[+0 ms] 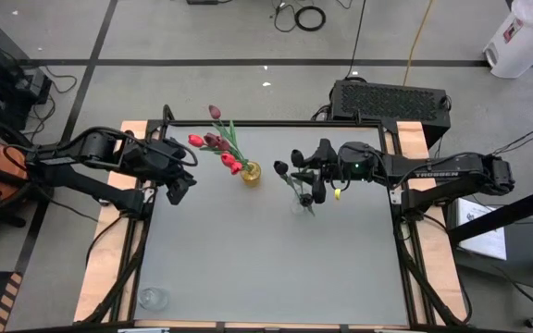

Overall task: Sort flowers into vase by color
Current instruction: Put the black flower into the transparent vase

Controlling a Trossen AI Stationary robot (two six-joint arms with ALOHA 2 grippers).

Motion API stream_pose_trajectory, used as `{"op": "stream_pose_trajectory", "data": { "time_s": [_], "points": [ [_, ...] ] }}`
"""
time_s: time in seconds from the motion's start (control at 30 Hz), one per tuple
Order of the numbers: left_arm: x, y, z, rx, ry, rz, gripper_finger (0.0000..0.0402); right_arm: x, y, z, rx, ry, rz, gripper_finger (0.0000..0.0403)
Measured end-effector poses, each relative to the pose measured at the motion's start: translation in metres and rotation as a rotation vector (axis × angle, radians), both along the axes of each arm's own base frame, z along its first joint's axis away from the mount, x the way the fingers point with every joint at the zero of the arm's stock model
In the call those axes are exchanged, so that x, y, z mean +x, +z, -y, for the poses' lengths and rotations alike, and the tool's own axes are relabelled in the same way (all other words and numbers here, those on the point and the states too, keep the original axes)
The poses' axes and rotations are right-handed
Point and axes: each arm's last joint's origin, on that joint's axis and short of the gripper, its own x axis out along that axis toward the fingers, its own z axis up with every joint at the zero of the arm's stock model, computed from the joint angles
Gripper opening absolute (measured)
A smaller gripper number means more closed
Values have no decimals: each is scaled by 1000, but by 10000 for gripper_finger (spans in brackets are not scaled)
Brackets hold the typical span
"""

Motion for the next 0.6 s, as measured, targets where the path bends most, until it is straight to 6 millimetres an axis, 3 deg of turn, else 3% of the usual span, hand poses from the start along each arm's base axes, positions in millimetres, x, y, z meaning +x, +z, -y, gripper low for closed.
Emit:
{"op": "stream_pose_trajectory", "data": {
  "time_s": [0.3, 0.6],
  "points": [
    [0, 0, 0, 1, 0, 0, 107, -5, 7, -1, -4, -1, 27, 199],
    [0, 0, 0, 9, 4, 0, 107, -25, 29, -4, 3, -2, 134, 210]
  ]
}}
